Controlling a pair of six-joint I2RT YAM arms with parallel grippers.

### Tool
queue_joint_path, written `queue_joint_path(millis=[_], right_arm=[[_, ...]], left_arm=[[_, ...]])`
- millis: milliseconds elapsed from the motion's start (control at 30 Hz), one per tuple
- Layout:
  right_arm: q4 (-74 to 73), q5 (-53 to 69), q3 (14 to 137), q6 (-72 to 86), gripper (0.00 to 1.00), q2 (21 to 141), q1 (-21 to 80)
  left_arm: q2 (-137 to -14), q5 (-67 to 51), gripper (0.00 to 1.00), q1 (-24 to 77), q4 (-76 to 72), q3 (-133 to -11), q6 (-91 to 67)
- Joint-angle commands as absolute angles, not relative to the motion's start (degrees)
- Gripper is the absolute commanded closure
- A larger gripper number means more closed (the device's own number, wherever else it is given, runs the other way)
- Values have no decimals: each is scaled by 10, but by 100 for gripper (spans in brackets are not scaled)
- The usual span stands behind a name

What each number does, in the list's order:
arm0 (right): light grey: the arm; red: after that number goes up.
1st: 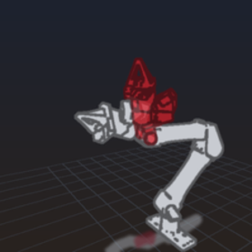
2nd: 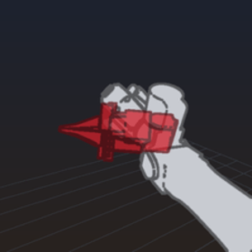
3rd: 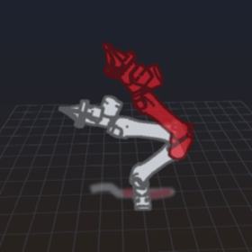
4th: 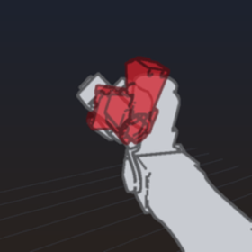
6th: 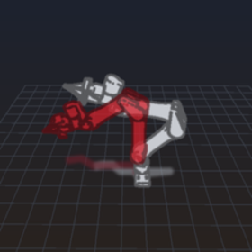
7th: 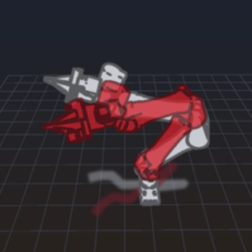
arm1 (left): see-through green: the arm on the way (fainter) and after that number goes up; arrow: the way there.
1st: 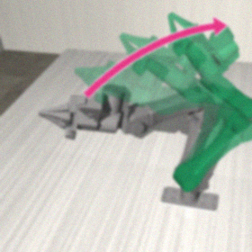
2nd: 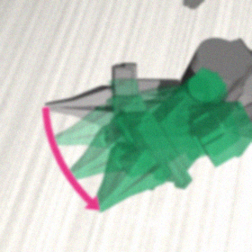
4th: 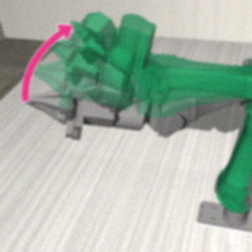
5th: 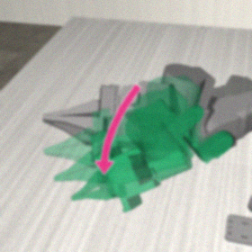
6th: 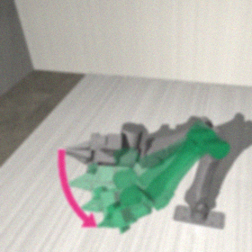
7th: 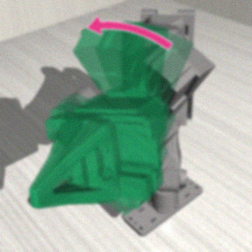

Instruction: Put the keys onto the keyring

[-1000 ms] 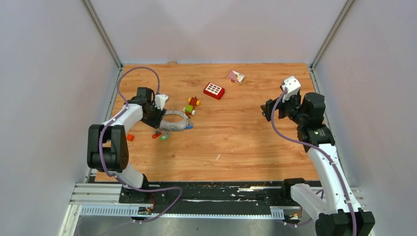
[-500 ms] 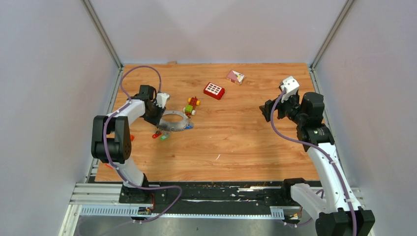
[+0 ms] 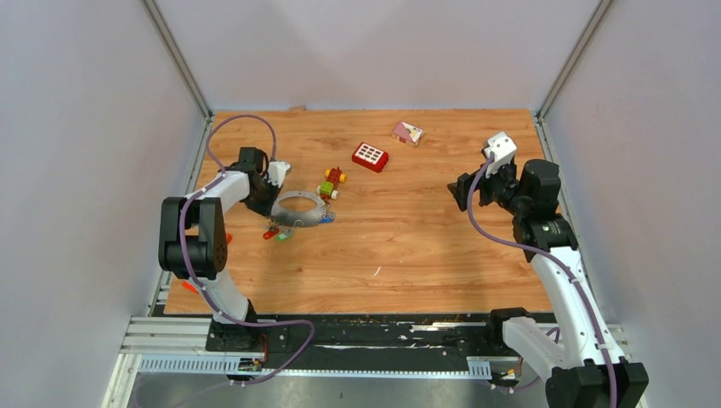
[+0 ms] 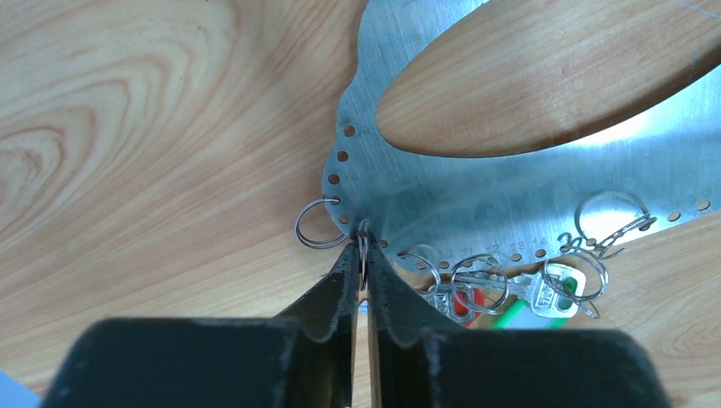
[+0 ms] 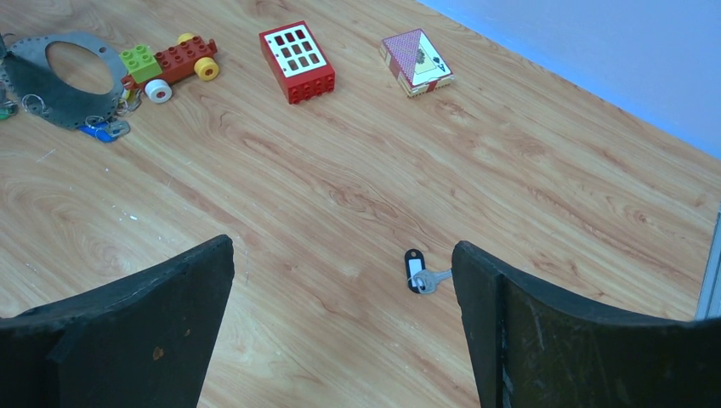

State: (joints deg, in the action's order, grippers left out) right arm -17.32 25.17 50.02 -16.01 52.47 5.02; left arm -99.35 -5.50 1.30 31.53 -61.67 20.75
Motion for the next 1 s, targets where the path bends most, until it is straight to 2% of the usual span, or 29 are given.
queue_joint_path(millis=[0,67,267,500,733,900,967], right_arm=[[-173,265,504,-164,0,526,53],[-173,266,504,-163,0,525,53],[-174,286,508,-158,0,522,53],[-183,386,507,-162,0,519,55],[-183,495,519,-176,0,552,84],[-140,542,530,-183,0,592,145],[-128,541,543,-196,3,611,179]], left_arm=[[-980,-80,91,6,324,-637,212],[-960,-121,100,7,337,-639,225],[-846,-276,100,14,380,-634,309],[-699,-347,100,111,385,-605,386],[-599,-451,100,189,293,-572,380],[-571,-521,100,234,198,-537,376],[-577,-536,100,253,181,-533,376]])
